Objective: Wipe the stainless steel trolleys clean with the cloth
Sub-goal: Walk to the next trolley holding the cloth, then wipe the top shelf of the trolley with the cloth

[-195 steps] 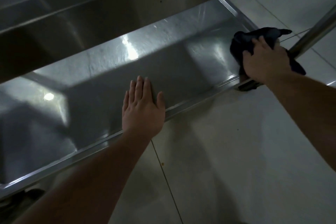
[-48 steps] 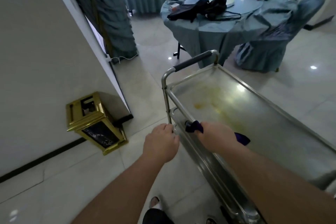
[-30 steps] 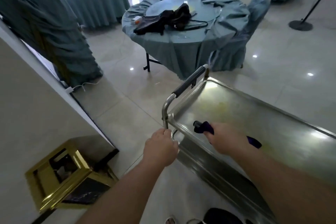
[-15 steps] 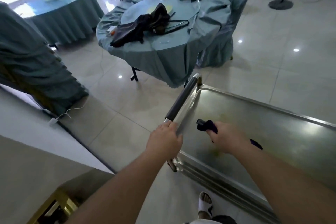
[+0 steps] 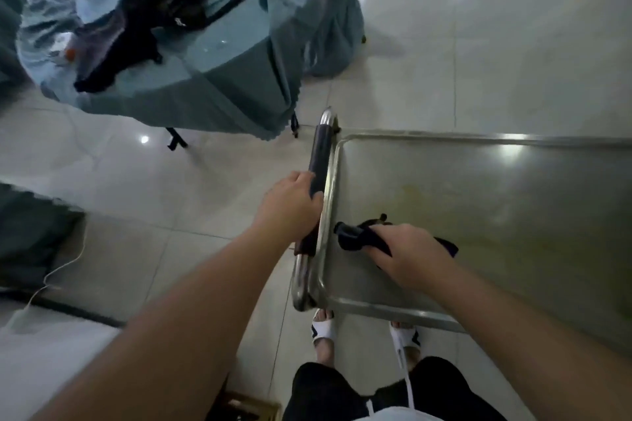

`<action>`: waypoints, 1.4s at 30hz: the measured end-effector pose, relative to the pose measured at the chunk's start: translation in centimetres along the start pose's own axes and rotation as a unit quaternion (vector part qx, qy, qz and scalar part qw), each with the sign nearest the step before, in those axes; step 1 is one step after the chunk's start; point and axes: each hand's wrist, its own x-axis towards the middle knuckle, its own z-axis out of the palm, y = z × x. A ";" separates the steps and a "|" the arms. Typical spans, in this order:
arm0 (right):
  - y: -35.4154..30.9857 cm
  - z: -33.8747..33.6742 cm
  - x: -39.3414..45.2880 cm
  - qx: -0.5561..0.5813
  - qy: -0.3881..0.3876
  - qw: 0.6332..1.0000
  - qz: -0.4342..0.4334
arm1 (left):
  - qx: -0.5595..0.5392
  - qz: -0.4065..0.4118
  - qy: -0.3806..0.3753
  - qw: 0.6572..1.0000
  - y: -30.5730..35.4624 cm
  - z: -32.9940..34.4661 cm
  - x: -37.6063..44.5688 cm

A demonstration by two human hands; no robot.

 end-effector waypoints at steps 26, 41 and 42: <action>-0.3 18.9 7.8 -0.124 -0.001 0.978 -0.167 | 0.025 0.130 0.076 0.988 0.0 7.1 11.4; 6.3 4.5 29.3 -0.117 0.024 0.993 0.005 | 0.020 0.109 0.072 0.991 0.6 6.6 11.3; 6.1 4.9 28.7 -0.106 0.028 0.994 0.008 | 0.022 0.114 0.075 0.990 0.5 6.6 11.2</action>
